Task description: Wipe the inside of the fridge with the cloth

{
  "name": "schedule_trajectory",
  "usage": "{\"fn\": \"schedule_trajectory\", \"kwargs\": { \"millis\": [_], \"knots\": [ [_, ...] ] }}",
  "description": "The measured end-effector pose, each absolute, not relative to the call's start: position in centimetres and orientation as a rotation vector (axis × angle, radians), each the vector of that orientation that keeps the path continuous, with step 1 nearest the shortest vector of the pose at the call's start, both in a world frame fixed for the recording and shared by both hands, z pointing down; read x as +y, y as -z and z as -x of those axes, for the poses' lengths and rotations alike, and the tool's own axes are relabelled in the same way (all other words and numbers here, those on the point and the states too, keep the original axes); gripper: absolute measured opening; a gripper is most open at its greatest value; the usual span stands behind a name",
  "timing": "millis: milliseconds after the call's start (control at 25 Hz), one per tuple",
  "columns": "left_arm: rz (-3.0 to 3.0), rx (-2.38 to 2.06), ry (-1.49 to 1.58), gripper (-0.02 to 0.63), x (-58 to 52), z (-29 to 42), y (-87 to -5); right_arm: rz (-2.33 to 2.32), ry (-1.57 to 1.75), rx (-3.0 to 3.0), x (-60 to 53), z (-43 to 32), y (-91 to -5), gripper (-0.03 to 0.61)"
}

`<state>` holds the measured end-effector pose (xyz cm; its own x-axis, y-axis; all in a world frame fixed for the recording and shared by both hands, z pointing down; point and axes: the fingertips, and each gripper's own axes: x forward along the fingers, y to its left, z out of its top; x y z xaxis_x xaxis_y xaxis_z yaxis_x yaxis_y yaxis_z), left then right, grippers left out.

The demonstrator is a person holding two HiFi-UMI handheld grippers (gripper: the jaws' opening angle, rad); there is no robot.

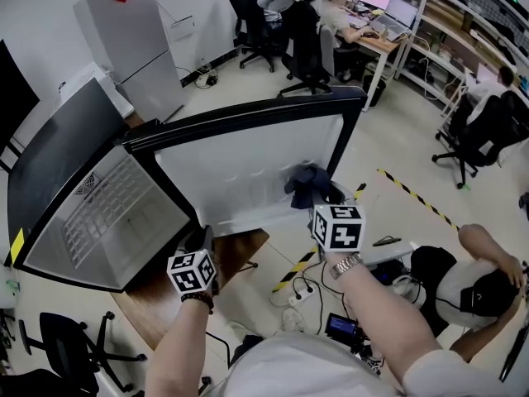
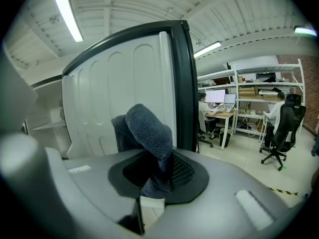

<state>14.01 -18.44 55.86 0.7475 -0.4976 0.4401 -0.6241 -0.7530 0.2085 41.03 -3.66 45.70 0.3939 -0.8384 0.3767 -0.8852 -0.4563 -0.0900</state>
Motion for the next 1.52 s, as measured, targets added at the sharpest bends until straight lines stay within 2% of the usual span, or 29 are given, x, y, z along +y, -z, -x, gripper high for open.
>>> {"fn": "schedule_trajectory", "kwargs": {
  "millis": [440,680,1120,1360,1440,1520],
  "knots": [
    [-2.542,-0.876,-0.468,0.077,-17.8,-13.9,-55.9,-2.515,-0.535,-1.606,-2.0,-40.8,-44.5,0.064],
    [-2.443,-0.825,-0.382,0.137,-16.0,-13.4,-56.5,-2.452,-0.492,-1.728,-2.1,-38.0,-43.4,0.064],
    [-2.106,-0.601,-0.156,0.161,-15.4,-17.2,-57.8,-2.221,-0.501,-1.888,-2.3,-30.5,-45.9,0.064],
    [-1.976,-0.572,-0.009,0.150,-16.8,-17.7,-57.4,-2.164,-0.523,-1.896,-1.8,-29.1,-47.4,0.064],
    [-1.965,-0.577,-0.010,0.092,-16.7,-17.3,-57.7,-2.145,-0.531,-1.901,-1.7,-28.6,-47.9,0.064],
    [-1.961,-0.568,-0.006,0.074,-16.2,-16.9,-57.9,-2.121,-0.539,-1.910,-1.7,-27.9,-48.4,0.064]
  ]
}}
